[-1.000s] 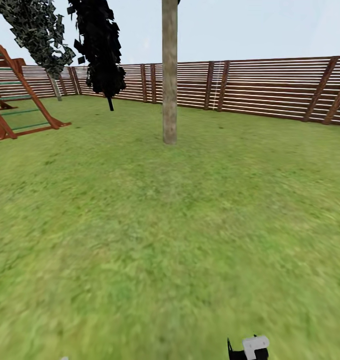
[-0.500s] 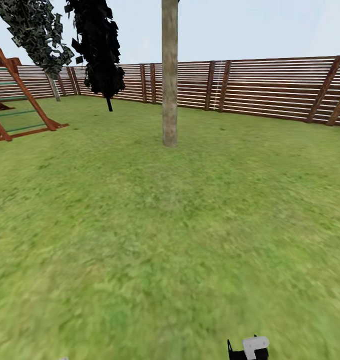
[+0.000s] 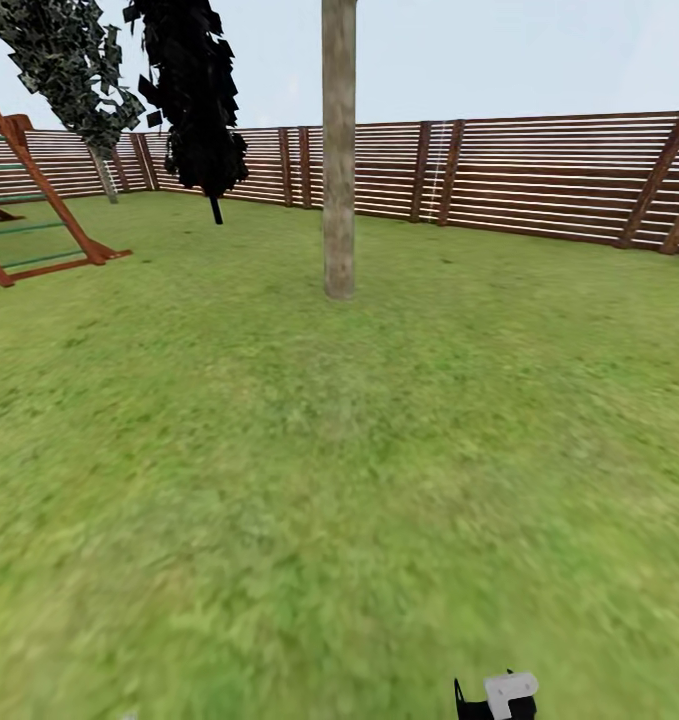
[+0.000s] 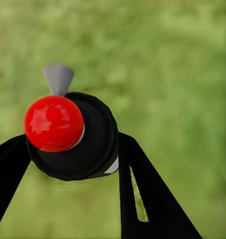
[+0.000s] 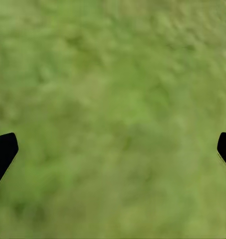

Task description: In the garden, pick up the pesticide atomizer on the floor and spray pesticide onto both trees until each tree trunk is fully covered.

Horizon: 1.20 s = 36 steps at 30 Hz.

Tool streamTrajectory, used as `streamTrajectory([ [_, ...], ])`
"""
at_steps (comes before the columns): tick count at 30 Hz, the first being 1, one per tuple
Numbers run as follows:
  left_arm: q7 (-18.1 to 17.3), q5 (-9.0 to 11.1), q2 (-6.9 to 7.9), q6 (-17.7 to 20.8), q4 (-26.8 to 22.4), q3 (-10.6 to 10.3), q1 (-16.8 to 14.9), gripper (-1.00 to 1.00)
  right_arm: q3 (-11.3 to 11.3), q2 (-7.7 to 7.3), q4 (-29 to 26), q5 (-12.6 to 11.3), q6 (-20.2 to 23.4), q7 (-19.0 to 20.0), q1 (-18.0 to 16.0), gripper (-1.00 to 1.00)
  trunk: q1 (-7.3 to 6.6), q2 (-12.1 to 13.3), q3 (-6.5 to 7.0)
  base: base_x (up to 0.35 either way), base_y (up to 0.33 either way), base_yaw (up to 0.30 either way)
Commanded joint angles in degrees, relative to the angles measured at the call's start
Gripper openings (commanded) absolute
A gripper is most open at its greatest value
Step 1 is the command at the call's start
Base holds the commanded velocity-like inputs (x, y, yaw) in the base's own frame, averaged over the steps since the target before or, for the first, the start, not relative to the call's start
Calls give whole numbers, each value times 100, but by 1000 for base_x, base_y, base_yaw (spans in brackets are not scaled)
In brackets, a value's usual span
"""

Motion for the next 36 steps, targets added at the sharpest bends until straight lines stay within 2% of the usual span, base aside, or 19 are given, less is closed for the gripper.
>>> streamTrajectory([
  [1,0,0,0,0,-1,1,-1,-100,1,0,0,0,0,0,0,100,0,0,0,339,0,0],
  [36,0,0,0,7,4,1,0,-100,-2,0,0,-1,0,0,0,100,0,0,0,340,0,0],
])
